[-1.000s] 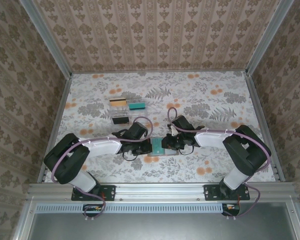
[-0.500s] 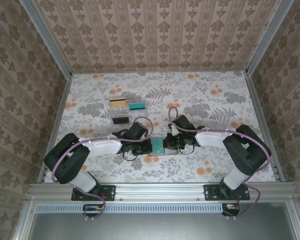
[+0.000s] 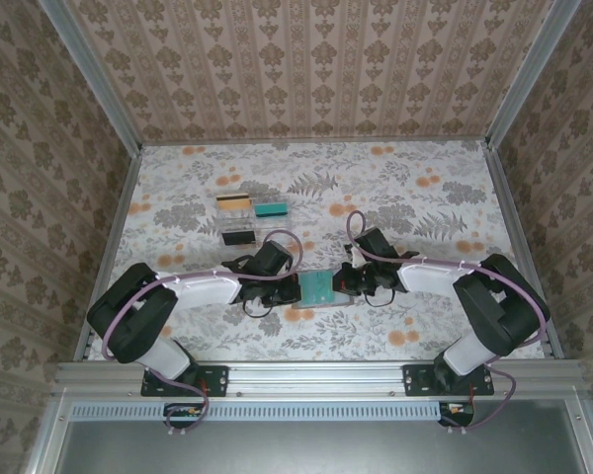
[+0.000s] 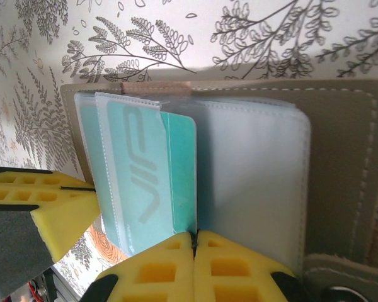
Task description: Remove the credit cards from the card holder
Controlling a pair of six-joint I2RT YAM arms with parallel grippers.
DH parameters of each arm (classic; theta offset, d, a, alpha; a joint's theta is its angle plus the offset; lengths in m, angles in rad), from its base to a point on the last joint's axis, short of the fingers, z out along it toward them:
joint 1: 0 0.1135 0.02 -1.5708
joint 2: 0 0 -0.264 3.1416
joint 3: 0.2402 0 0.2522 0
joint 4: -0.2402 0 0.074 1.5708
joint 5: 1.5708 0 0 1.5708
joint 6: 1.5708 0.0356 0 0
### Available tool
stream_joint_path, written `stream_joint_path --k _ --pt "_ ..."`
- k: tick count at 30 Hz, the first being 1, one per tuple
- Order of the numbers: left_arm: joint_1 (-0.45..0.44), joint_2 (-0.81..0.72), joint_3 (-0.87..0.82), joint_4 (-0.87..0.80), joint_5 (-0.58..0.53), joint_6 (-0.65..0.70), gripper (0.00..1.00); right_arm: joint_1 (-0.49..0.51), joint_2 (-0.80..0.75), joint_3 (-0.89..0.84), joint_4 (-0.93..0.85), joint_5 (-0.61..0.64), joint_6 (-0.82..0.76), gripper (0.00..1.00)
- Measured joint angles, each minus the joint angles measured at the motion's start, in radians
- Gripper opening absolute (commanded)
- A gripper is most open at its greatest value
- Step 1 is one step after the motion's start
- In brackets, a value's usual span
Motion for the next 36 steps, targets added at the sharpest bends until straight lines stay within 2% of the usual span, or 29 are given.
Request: stream_joint_path --k 13,28,30,34,36 --pt "0.000 -0.002 0.005 -0.014 -0.004 0.000 0.00 -0.014 -0.012 -0.008 -0.006 -0.017 -0.021 0.00" --pt "0.003 -0.007 0.005 -0.021 -0.004 0.000 0.02 -0.089 -0.109 -0.053 -0.048 -0.061 -0.063 0.00" --pt "0.008 -0.015 0.005 -0.033 -0.005 0.000 0.09 -0.092 -0.130 -0.054 -0.057 -0.066 -0.068 0.00" --pt "0.026 -0.066 0.005 -0.064 -0.011 0.002 0.39 -0.097 -0.191 -0.054 -0.077 -0.070 -0.073 0.00" --pt "0.037 -0.109 0.005 -0.069 -0.013 -0.005 0.46 -0.098 -0.216 -0.054 -0.084 -0.075 -0.074 0.00"
